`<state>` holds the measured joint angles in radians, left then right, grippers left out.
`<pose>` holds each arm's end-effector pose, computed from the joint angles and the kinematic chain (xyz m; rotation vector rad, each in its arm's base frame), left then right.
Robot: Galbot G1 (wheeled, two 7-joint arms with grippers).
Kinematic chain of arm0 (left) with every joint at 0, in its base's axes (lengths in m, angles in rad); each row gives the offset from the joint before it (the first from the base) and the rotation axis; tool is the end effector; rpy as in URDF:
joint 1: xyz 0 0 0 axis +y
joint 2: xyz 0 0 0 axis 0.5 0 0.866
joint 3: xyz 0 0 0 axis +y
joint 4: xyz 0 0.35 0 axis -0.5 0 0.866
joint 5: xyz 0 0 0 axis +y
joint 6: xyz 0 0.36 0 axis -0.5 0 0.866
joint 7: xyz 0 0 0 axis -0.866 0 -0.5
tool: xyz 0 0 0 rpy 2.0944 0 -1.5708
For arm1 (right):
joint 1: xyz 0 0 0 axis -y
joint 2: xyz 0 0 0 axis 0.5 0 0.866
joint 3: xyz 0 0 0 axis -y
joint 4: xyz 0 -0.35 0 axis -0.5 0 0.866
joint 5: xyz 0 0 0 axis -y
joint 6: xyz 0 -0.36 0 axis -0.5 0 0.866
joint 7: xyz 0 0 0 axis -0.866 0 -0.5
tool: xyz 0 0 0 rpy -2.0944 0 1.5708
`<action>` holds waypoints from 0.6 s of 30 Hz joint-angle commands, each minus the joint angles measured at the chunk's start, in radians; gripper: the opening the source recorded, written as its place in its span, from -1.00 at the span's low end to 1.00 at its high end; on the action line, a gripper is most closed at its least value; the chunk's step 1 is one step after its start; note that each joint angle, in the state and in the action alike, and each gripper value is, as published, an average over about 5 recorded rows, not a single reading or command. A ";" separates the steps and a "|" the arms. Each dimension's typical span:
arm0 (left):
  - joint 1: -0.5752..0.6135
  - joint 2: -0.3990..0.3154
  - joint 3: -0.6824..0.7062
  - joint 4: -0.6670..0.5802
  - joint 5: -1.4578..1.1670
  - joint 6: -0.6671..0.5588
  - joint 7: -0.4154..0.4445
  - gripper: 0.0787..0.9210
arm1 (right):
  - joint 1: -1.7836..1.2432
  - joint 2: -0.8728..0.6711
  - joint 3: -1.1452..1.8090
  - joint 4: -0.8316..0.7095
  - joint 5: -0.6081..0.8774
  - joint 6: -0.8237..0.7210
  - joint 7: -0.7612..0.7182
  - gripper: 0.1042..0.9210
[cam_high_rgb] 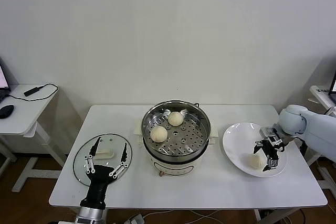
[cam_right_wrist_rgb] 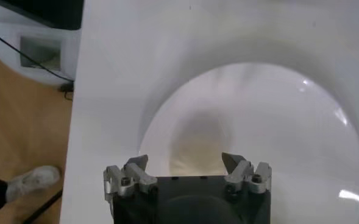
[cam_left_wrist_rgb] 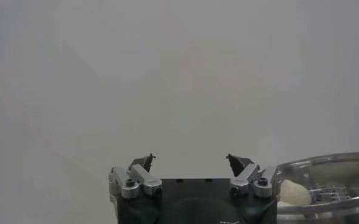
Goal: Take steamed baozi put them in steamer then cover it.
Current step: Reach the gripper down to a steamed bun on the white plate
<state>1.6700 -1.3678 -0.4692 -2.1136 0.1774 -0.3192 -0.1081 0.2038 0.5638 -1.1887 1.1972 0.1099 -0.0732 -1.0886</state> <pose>0.1543 0.0167 -0.3128 0.1536 2.8519 0.3944 0.4956 -0.2296 -0.2139 1.3200 -1.2447 1.2511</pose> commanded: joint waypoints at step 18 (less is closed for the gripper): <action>0.008 -0.008 -0.007 -0.009 0.005 -0.003 -0.005 0.77 | -0.082 0.025 0.094 -0.062 -0.043 0.011 0.075 0.17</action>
<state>1.6775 -1.3758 -0.4771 -2.1211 0.1819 -0.3215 -0.1127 0.1277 0.5859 -1.1104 1.1434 0.0771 -0.0621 -1.0276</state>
